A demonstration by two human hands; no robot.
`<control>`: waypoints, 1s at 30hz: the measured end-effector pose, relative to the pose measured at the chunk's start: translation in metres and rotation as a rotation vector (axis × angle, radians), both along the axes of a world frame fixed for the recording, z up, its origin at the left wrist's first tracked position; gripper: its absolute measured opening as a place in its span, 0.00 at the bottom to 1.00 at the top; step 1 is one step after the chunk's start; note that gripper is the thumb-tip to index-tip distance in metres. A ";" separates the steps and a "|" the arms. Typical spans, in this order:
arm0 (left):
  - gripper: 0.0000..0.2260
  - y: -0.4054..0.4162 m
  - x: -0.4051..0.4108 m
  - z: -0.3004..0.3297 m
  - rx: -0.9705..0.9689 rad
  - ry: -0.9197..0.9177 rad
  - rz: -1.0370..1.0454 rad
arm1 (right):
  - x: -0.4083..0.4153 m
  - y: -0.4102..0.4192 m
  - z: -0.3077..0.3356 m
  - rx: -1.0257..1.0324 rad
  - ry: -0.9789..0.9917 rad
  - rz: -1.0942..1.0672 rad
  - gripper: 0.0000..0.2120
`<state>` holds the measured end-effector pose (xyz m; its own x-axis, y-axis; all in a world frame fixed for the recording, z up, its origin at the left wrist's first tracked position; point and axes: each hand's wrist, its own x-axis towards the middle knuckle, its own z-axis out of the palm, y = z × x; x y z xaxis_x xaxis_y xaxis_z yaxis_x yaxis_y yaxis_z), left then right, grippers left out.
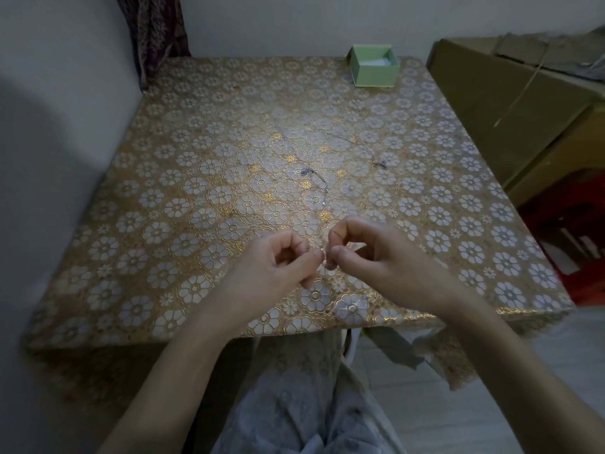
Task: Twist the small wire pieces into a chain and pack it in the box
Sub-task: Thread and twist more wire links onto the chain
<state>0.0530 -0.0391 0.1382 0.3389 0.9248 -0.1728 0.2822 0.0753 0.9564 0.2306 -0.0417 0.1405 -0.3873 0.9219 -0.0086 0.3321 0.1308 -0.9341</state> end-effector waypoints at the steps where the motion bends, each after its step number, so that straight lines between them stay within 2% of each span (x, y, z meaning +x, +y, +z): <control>1: 0.08 0.000 0.000 -0.002 0.013 0.027 0.007 | 0.000 0.000 0.000 -0.001 -0.008 -0.007 0.04; 4: 0.09 0.000 0.002 -0.006 0.083 0.098 0.066 | 0.001 0.000 0.000 -0.009 -0.025 0.001 0.07; 8: 0.08 0.002 0.003 -0.008 0.188 0.100 0.203 | -0.001 -0.002 0.001 -0.063 0.004 -0.003 0.07; 15: 0.02 0.001 0.007 -0.006 0.214 0.091 0.306 | -0.005 -0.003 -0.001 -0.063 0.006 -0.051 0.07; 17: 0.02 0.000 0.010 -0.004 0.095 -0.082 0.324 | -0.007 -0.003 0.000 -0.066 0.012 -0.055 0.07; 21: 0.05 0.001 0.013 -0.004 -0.316 -0.527 0.334 | -0.009 -0.003 -0.001 -0.067 0.033 -0.068 0.07; 24: 0.07 0.001 0.015 -0.004 -0.421 -0.652 0.334 | -0.010 -0.005 -0.004 -0.064 0.039 -0.076 0.07; 26: 0.05 0.001 0.014 -0.004 -0.417 -0.616 0.332 | -0.010 -0.005 -0.005 -0.069 0.045 -0.078 0.08; 28: 0.02 0.001 0.011 -0.006 -0.314 -0.416 0.315 | -0.009 -0.005 -0.006 -0.073 0.046 -0.087 0.08; 30: 0.03 0.002 0.009 -0.009 -0.200 -0.247 0.289 | -0.008 -0.006 -0.006 -0.078 0.044 -0.089 0.08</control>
<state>0.0618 -0.0374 0.1288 0.1244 0.9444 -0.3044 -0.0136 0.3083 0.9512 0.2225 -0.0473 0.1342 -0.3060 0.9497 -0.0662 0.2972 0.0292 -0.9544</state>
